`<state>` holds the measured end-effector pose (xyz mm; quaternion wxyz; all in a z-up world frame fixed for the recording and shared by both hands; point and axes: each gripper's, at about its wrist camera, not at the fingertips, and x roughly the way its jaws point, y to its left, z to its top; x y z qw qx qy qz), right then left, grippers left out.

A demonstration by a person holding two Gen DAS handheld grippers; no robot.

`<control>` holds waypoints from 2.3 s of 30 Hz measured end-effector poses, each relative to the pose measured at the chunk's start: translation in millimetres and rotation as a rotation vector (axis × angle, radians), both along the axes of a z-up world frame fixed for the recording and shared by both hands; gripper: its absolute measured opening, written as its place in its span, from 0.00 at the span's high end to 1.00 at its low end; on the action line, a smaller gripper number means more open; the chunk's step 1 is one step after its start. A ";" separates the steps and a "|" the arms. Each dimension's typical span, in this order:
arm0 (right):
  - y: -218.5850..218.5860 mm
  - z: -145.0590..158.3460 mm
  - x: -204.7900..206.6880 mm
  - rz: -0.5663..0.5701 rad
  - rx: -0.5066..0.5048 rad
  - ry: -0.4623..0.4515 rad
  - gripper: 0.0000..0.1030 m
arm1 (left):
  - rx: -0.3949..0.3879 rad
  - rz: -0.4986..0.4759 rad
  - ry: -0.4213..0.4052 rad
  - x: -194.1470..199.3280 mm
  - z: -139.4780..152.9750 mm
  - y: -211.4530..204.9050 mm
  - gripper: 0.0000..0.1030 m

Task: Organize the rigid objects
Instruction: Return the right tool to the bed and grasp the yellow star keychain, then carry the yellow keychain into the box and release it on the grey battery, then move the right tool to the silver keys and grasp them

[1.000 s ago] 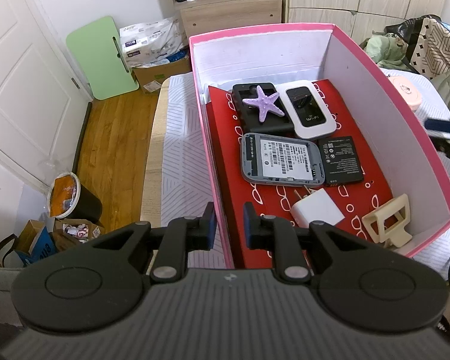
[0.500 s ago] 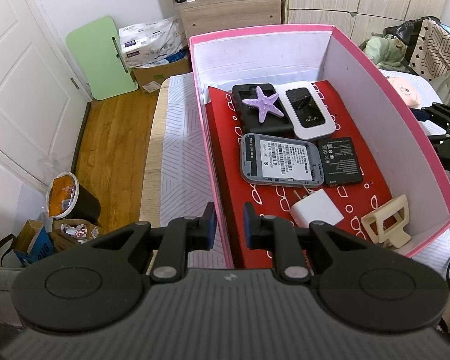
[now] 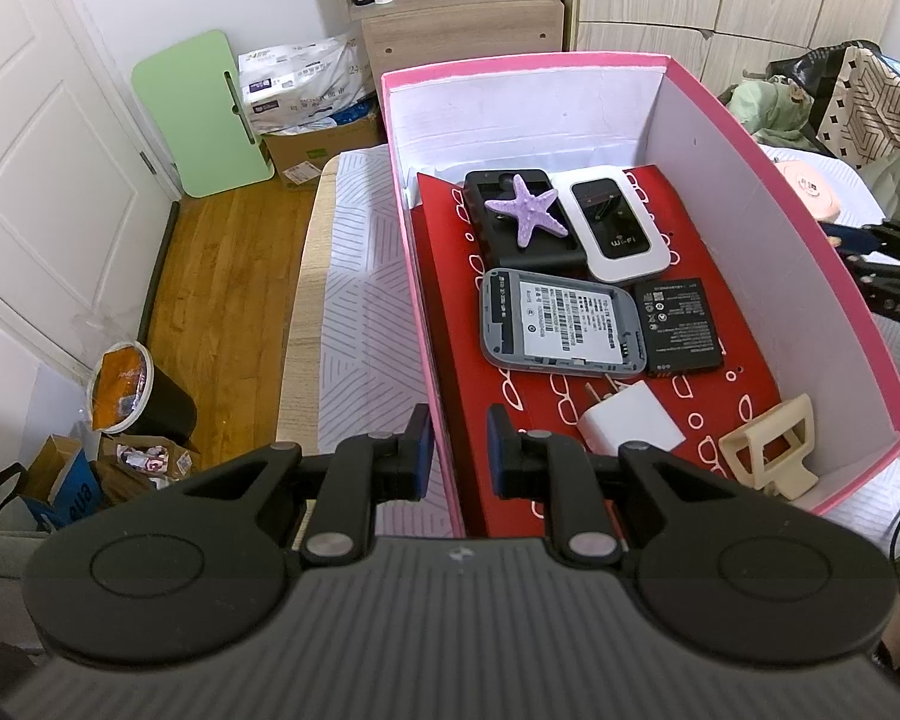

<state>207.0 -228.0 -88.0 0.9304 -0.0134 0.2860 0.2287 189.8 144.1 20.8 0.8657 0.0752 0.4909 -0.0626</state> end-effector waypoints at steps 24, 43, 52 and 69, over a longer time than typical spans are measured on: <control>152.3 77.8 20.7 0.409 -0.060 0.198 0.63 | -0.097 0.005 -0.037 -4.8 -3.0 14.2 0.85; 197.8 54.6 52.3 0.377 -0.154 0.321 0.61 | -0.136 0.007 -0.044 -5.7 -5.0 20.1 0.85; 146.9 84.6 37.3 0.318 -0.015 0.238 0.56 | -0.139 0.009 -0.040 -4.4 -4.8 20.6 0.85; -20.4 92.3 -17.6 0.018 0.036 0.141 0.49 | -0.118 0.025 -0.038 -4.2 -4.9 16.1 0.85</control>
